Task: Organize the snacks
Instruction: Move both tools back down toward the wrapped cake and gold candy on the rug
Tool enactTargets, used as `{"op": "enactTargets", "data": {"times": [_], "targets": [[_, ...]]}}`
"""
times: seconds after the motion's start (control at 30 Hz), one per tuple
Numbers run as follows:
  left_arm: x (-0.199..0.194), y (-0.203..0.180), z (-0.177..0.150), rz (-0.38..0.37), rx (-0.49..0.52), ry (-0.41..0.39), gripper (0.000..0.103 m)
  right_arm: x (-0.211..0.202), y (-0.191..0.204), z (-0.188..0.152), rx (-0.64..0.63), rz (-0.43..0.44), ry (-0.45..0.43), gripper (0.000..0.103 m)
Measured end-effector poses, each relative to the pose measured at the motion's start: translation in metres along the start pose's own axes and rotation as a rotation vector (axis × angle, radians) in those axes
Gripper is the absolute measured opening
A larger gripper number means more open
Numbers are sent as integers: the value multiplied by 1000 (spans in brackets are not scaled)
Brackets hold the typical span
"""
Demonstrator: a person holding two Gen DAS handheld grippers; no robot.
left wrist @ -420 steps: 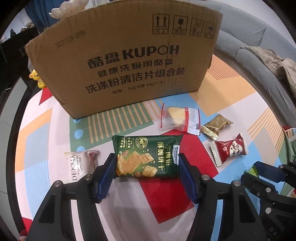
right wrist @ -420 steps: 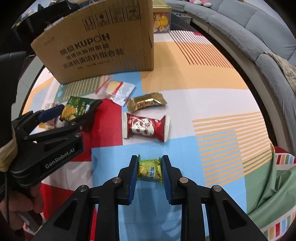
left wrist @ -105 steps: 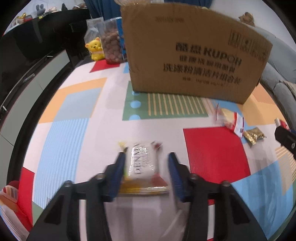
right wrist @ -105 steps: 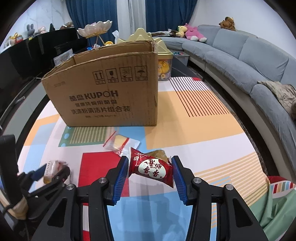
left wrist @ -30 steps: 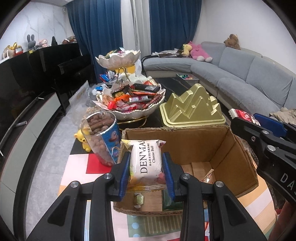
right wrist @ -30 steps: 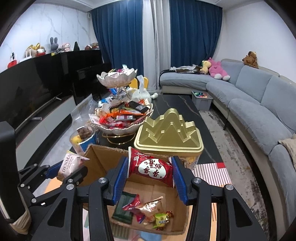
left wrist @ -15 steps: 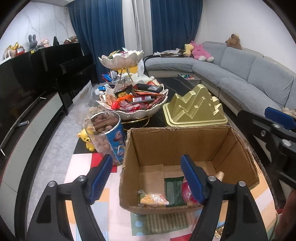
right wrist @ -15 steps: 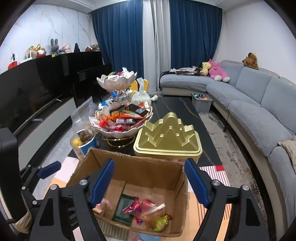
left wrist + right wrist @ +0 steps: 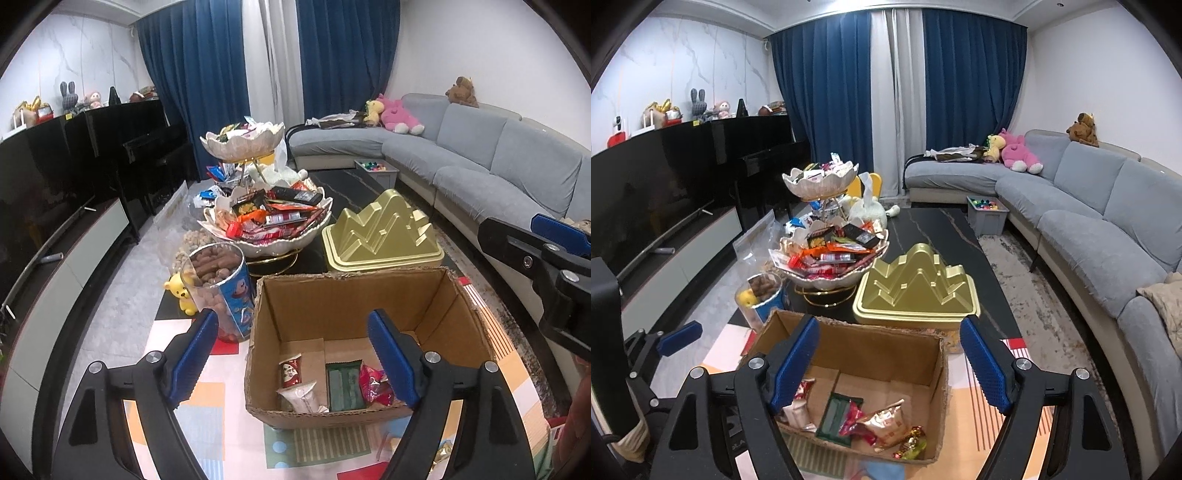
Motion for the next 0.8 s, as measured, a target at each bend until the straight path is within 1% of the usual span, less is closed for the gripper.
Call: {"op": "enactTargets", "data": {"times": [0.23, 0.6, 0.8], "targets": [[-16, -10, -1, -7, 18, -20, 83, -12, -11, -6, 16, -14, 0, 79], [-27, -40, -22, -53, 67, -13, 83, -23, -38, -33, 47, -47, 39, 79], [-34, -53, -33, -71, 86, -18, 84, -33, -49, -45, 56, -64, 44, 79]]}}
Point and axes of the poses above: each gripper's, at about its wrist camera, not at the fingertips, and x roughly the way its jaws point, y to its left, z to its top, the point moved 10 cm from there along x, roughly the way its jaws point, and after that the axes turned 3 degrees about -z, right-handed, at the moved point
